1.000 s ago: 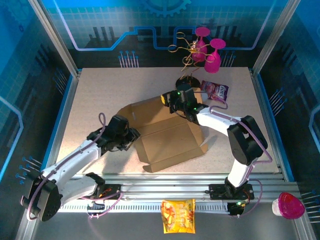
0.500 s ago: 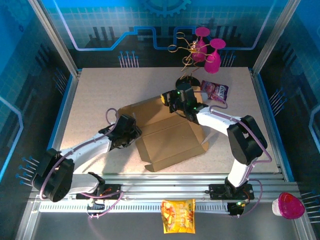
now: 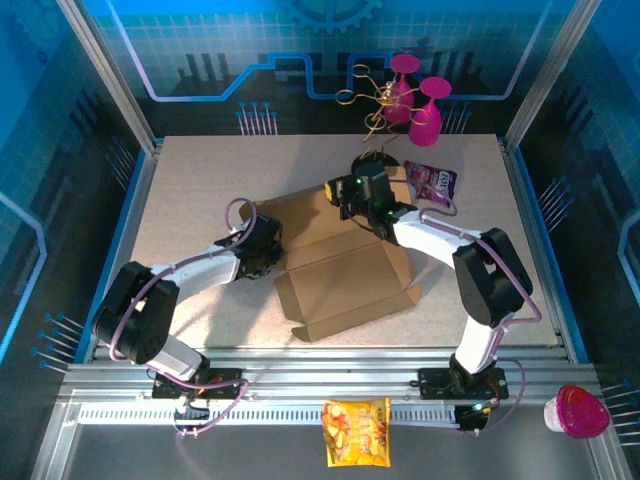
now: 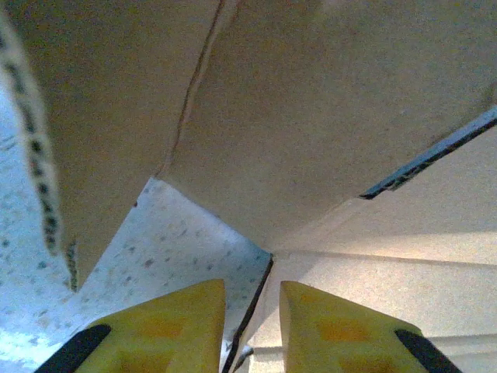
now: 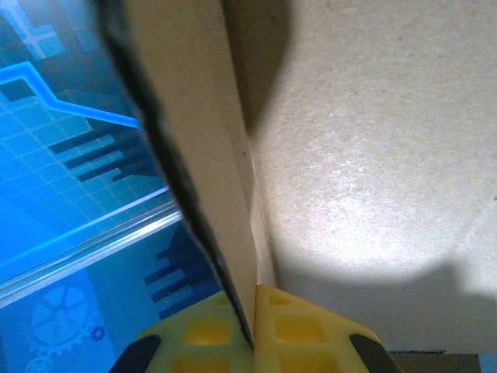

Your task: Fold the paper box

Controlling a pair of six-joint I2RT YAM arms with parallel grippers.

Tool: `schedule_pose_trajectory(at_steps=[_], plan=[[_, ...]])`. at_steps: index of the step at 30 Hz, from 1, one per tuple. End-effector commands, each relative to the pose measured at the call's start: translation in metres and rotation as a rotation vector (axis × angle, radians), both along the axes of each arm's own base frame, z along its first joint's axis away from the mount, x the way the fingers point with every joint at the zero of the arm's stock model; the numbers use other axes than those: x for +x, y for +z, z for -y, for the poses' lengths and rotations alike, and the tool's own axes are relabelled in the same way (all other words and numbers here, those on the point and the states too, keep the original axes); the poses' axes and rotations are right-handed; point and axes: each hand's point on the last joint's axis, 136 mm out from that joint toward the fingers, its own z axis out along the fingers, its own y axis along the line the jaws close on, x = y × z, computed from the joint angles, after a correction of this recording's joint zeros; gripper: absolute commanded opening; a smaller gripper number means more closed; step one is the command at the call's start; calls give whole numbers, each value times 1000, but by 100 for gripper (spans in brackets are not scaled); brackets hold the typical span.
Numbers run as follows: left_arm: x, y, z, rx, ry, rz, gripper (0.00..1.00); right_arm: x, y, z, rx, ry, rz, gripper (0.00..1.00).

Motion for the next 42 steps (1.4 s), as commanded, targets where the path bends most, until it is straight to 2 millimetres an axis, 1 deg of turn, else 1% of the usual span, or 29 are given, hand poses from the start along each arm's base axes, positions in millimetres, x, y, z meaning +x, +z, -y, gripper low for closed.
schedule_pose_trajectory(at_steps=[1, 3, 4, 5, 6, 8, 13, 18, 20, 22, 24, 25, 27, 29, 30, 31, 32, 34, 35, 36, 37, 39, 41, 42], plan=[[13, 11, 6, 8, -38, 28, 26, 14, 24, -4, 66, -22, 54, 0], [13, 14, 9, -13, -40, 30, 28, 16, 25, -1, 71, -41, 60, 0], [13, 15, 11, -24, -41, 32, 31, 17, 25, -1, 75, -48, 64, 0], [14, 18, 14, -41, -45, 41, 38, 18, 26, -1, 80, -51, 67, 0], [14, 21, 18, -57, -50, 47, 41, 20, 26, 1, 87, -61, 74, 0], [16, 24, 24, -73, -59, 54, 44, 21, 27, 2, 98, -76, 82, 0], [22, 21, 28, -65, -74, 42, 45, 21, 30, 3, 126, -92, 85, 0], [39, 21, 35, -47, -106, 58, 42, 18, 30, 1, 127, -90, 80, 0], [44, 32, 38, -48, -115, 76, 42, 17, 29, 5, 119, -95, 78, 0], [42, 46, 35, -44, -100, 84, 44, 17, 26, 7, 111, -98, 74, 0], [36, 67, 28, -32, -86, 112, 52, 18, 24, 10, 111, -102, 76, 0], [30, 80, 22, -28, -78, 133, 55, 19, 24, 10, 112, -103, 79, 0], [17, 107, 8, -13, -65, 182, 58, 20, 25, 11, 108, -101, 86, 0], [2, 134, -14, -8, -43, 234, 59, 21, 26, 10, 105, -94, 100, 0], [-4, 144, -25, -15, -30, 256, 60, 21, 29, 8, 110, -84, 116, 0], [-10, 152, -41, -28, -2, 269, 60, 21, 34, 7, 108, -71, 141, 0], [-15, 156, -58, -46, 37, 270, 60, 20, 39, 6, 100, -58, 173, 0], [-21, 162, -86, -88, 99, 277, 60, 15, 44, 3, 88, -32, 210, 0], [-23, 162, -98, -99, 121, 278, 60, 12, 43, 1, 79, -15, 218, 0], [-23, 162, -105, -110, 130, 281, 60, 8, 43, -1, 75, -1, 224, 0], [-21, 162, -111, -135, 137, 284, 60, 5, 41, -2, 66, 12, 227, 0], [-14, 156, -114, -205, 132, 280, 60, -2, 34, -2, 55, 22, 226, 0], [-6, 148, -117, -243, 128, 267, 60, -7, 25, -2, 52, 28, 220, 0], [0, 147, -117, -257, 118, 269, 60, -8, 24, -2, 53, 28, 226, 0]])
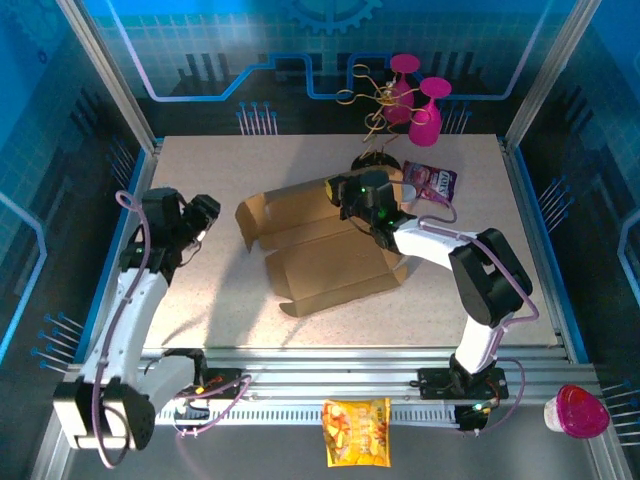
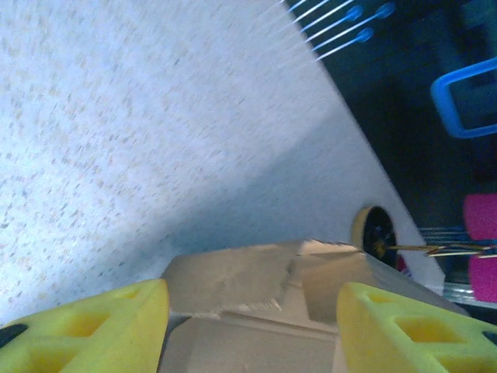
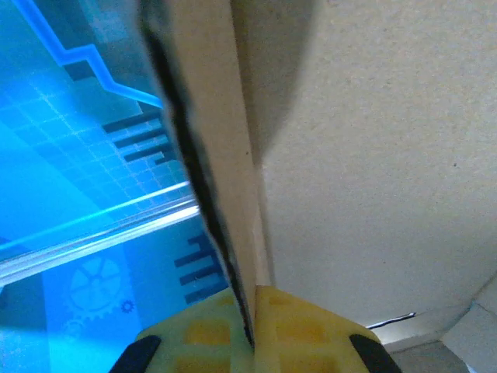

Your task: Fold the paper box

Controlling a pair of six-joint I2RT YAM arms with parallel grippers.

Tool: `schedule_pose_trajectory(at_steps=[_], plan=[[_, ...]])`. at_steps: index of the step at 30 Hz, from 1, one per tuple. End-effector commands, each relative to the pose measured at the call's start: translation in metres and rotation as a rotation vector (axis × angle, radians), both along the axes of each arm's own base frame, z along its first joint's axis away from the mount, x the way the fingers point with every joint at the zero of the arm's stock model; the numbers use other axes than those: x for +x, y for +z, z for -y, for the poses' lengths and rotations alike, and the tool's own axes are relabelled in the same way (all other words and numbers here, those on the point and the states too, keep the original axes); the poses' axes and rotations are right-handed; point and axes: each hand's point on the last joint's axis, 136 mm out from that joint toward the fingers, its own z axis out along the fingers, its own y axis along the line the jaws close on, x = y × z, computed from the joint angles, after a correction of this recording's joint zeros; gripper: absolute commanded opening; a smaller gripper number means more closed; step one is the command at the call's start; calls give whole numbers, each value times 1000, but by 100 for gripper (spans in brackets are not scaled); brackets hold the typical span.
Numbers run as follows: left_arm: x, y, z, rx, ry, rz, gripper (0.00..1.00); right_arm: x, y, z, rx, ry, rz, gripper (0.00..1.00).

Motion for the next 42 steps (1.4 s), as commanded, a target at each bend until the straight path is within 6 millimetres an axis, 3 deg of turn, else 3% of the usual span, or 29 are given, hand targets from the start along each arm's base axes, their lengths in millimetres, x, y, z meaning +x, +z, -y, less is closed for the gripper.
schedule_pose_trajectory(at_steps=[1, 7, 16, 20, 23, 26, 30, 36, 42], plan=[[11, -16, 17, -80, -138, -18, 59, -9, 16, -3, 8, 32, 83, 0], [39, -29, 34, -34, -311, -38, 52, -15, 6, -5, -4, 59, 104, 0], [24, -40, 52, 155, -458, -67, 57, -14, 9, -6, 6, 57, 118, 0], [20, -53, 53, 206, -472, -157, 52, -11, 11, -7, 13, 56, 124, 0], [19, -62, 53, 241, -457, -212, 39, -10, 15, -9, 20, 60, 138, 0], [25, -63, 56, 211, -408, -206, 15, -11, 21, -11, 23, 63, 177, 0], [36, -58, 66, 219, -354, -201, 0, -15, 23, -13, 32, 69, 198, 0], [46, -46, 48, 293, -174, -251, 0, -14, 34, -21, 62, 57, 280, 0], [56, -25, 21, 442, -88, -294, 0, -4, 39, -52, 153, 34, 356, 0]])
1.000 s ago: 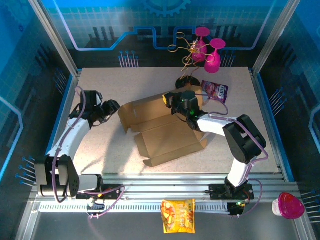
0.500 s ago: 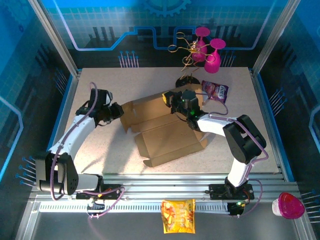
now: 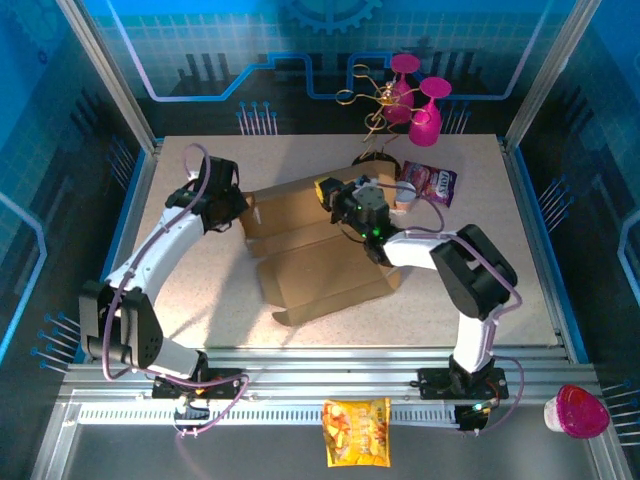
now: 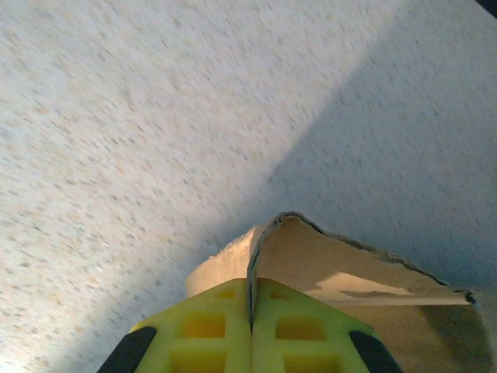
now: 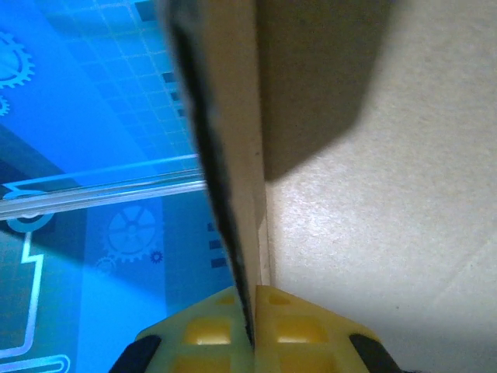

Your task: Fold the paper box

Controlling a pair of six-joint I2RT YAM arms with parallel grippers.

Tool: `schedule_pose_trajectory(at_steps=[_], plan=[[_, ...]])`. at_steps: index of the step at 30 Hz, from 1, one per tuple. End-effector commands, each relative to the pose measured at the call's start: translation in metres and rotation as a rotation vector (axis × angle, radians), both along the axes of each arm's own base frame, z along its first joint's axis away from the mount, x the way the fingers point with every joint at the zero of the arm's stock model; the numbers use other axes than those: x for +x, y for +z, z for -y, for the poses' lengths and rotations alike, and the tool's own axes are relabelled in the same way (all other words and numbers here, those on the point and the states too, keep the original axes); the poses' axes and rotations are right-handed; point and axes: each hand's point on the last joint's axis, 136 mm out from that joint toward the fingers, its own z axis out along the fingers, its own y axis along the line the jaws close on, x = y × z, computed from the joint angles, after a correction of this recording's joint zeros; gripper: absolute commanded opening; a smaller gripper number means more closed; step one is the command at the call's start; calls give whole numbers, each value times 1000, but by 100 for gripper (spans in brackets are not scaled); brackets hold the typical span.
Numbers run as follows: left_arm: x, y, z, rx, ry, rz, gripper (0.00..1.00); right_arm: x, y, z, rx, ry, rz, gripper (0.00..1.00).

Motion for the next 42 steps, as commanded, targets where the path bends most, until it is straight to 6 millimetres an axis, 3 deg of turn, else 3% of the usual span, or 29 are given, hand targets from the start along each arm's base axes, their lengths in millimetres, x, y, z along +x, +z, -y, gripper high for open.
schedule_pose_trajectory(at_steps=[1, 4, 6, 10, 13, 16, 20, 24, 28, 32, 42], plan=[[2, 11, -16, 83, 55, -7, 0, 3, 28, -28, 110, 9, 125, 0], [6, 8, -9, 37, 17, 16, 0, 8, 20, -38, 105, 24, 131, 0], [3, 6, -5, 2, -4, 24, 5, 7, 12, -38, 84, 23, 120, 0], [-17, 14, -10, -69, 0, 65, 43, 4, 3, -34, 57, 37, 129, 0], [-35, 32, -18, -84, 10, 109, 57, 0, -1, -31, 31, 55, 150, 0], [-46, 41, -26, -97, 7, 127, 58, -3, -5, -28, 28, 68, 170, 0], [-55, 36, -49, -133, 33, 139, 55, -4, -3, -26, 15, 100, 199, 0], [-49, 26, -56, -150, -28, 122, 42, -6, -8, -22, -3, 121, 197, 0], [-41, -4, -48, -152, -114, 49, 28, -8, -13, -21, -17, 134, 195, 0], [-43, -30, -42, -130, -205, 29, 32, -10, -19, -19, -29, 145, 190, 0], [-42, -56, -24, -34, -403, 78, 46, -9, -24, -15, -34, 147, 174, 0]])
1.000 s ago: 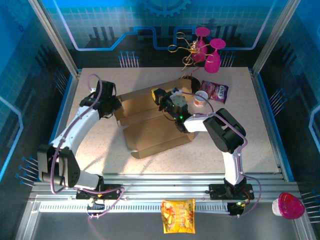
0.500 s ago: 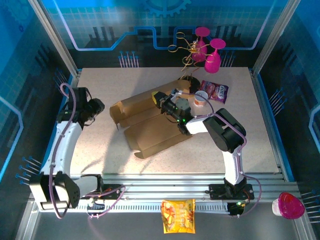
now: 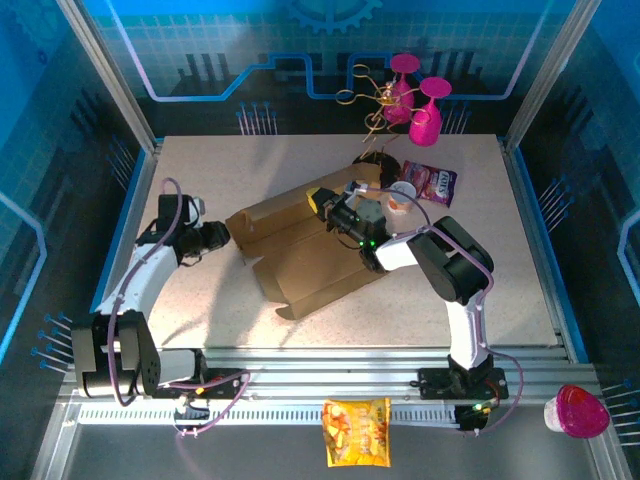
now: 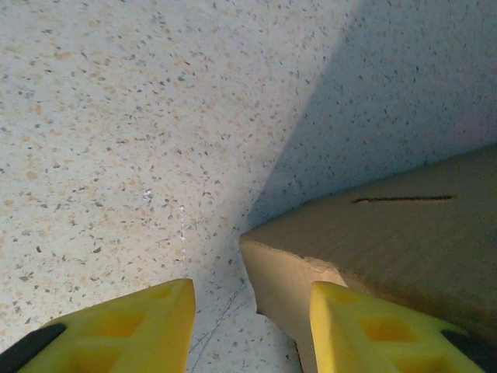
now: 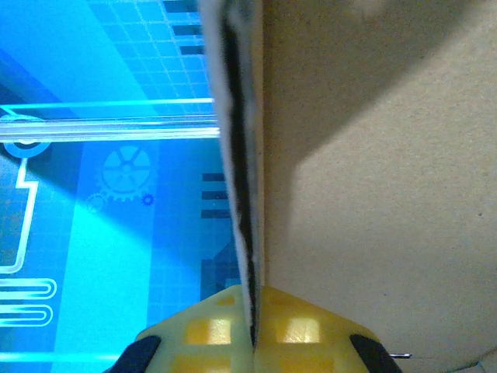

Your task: Fold the paper box

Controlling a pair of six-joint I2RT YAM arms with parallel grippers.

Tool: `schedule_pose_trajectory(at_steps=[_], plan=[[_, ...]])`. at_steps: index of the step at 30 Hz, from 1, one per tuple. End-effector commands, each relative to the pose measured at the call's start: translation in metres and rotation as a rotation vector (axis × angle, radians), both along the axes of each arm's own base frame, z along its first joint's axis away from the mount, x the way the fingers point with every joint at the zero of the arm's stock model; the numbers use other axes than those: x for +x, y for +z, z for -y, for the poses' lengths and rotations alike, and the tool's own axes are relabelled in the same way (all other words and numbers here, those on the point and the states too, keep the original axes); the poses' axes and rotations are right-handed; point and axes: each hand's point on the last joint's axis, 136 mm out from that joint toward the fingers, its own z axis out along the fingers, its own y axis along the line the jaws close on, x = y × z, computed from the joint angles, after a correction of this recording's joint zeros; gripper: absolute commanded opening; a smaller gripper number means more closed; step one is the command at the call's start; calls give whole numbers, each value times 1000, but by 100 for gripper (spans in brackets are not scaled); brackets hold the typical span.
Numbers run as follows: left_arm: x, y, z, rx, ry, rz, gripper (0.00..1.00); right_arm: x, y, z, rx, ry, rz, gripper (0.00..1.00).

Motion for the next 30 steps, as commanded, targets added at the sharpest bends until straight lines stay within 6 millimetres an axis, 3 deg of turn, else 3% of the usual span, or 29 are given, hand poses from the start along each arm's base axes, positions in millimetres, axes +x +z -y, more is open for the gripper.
schedule_pose_trajectory(at_steps=[1, 13, 22, 30], plan=[[13, 6, 14, 38, -131, 85, 46, 1, 5, 2, -5, 9, 33, 0], [17, 8, 57, 28, -332, 207, 48, 10, 10, -1, 9, 19, 30, 0], [11, 6, 68, 28, -384, 269, 50, 14, 13, 2, 12, 20, 25, 0], [8, 20, 81, 52, -442, 347, 51, 17, 11, 2, 5, 22, 15, 0]])
